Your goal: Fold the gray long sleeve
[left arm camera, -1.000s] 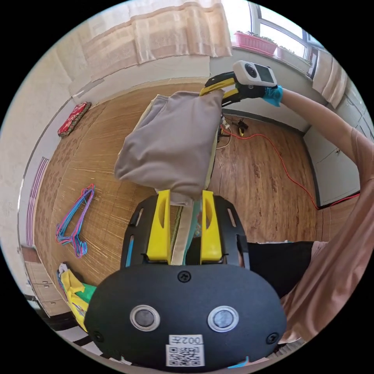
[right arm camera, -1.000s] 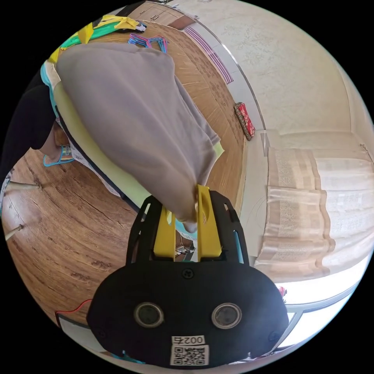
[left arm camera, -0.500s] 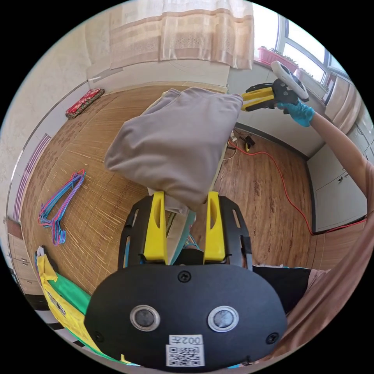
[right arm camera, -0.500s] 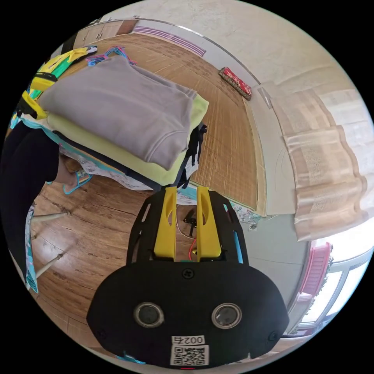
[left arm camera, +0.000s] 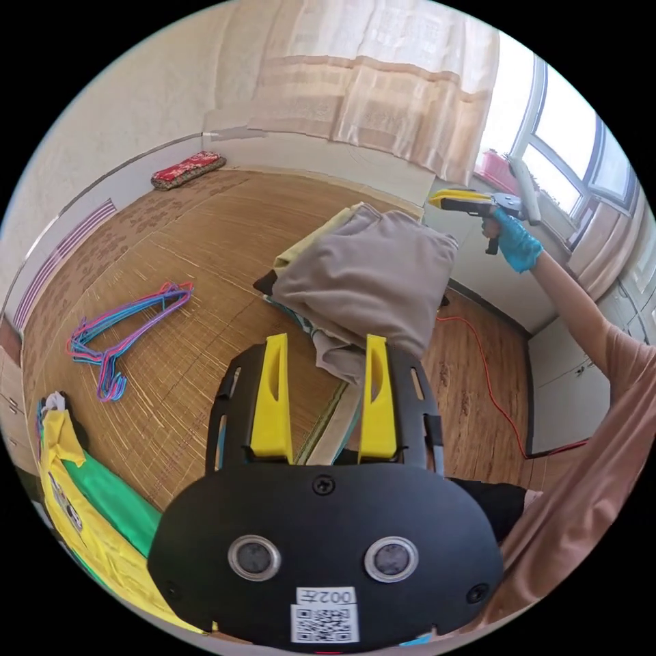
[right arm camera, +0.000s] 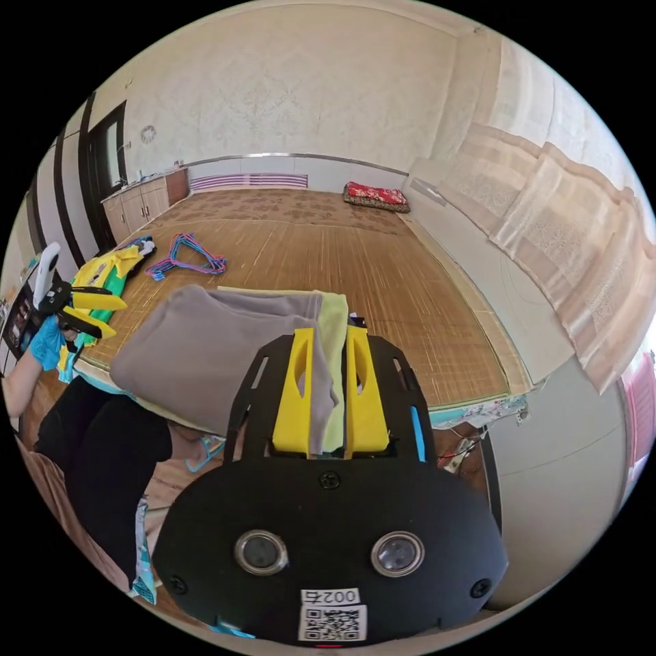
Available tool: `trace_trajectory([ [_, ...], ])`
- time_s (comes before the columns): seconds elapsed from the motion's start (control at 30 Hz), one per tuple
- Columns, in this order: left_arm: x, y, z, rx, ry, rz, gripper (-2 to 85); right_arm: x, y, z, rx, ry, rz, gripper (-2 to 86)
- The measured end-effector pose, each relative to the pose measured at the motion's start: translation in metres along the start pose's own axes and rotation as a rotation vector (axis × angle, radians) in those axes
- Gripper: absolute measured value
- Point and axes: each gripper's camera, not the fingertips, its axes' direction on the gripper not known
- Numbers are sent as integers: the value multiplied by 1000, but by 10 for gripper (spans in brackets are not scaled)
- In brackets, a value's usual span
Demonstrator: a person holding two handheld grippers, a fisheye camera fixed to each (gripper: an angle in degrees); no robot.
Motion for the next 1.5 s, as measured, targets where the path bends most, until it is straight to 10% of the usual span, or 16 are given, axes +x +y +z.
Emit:
trace_trajectory([
  [0.77, -53, -14, 62, 142, -197, -133, -8, 6, 35, 55, 19, 202, -65, -6],
  [1.5, -21, 74, 23, 33, 209, 255, 78, 37, 85, -48, -106, -125, -111, 97],
])
